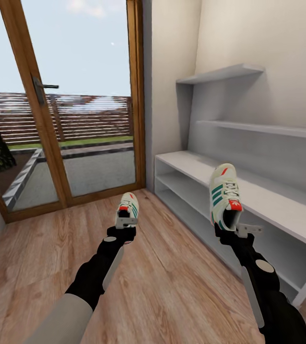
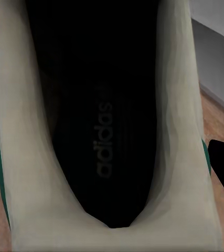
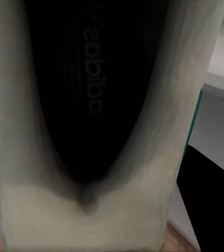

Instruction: Pick up the two gym shoes and the two sandals from the corridor floor and place them onto the hallstand (shoe rack) in the corridor, making sure they are on the rack and not on the floor. Arrange them so the two gym shoes are next to each other and the two sandals are next to each other.

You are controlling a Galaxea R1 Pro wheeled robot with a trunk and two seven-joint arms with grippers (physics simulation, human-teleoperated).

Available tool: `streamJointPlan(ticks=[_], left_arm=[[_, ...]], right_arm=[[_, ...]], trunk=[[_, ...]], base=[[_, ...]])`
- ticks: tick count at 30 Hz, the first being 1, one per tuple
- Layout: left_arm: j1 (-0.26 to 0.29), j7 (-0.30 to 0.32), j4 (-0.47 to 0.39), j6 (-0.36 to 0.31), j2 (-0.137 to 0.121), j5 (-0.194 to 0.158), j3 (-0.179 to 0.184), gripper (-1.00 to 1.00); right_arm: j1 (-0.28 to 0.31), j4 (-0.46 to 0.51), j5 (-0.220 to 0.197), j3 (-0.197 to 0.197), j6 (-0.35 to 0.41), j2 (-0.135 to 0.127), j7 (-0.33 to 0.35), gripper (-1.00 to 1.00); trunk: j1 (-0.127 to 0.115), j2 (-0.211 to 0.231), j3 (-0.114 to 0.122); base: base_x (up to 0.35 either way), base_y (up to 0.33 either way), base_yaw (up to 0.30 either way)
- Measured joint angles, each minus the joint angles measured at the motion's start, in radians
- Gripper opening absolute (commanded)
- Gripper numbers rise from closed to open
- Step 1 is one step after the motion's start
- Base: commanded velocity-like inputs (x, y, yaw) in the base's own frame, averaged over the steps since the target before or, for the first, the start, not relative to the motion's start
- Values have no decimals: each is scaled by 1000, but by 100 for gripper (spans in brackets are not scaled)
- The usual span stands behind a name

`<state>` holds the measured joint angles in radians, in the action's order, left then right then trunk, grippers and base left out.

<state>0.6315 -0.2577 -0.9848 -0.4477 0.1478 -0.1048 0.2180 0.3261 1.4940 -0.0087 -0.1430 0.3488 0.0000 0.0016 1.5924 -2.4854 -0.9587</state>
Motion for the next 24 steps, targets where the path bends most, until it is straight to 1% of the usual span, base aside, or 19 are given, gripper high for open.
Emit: streamJointPlan(ticks=[8, 11, 15, 24], left_arm=[[0, 0, 0, 0, -1, 1, 0, -100], [0, 0, 1, 0, -1, 1, 0, -100], [0, 1, 2, 0, -1, 1, 0, -100], [0, 1, 3, 0, -1, 1, 0, -100]], right_arm=[[0, 0, 1, 0, 0, 0, -2, -100], [0, 0, 2, 1, 0, 1, -2, -100], [0, 0, 2, 0, 0, 1, -2, -100], [0, 0, 2, 1, 0, 1, -2, -100]], trunk=[[0, 0, 8], [0, 0, 12], [0, 0, 16], [0, 0, 25]], base=[[0, 0, -241], [0, 86, -241], [0, 239, -241], [4, 303, -241]])
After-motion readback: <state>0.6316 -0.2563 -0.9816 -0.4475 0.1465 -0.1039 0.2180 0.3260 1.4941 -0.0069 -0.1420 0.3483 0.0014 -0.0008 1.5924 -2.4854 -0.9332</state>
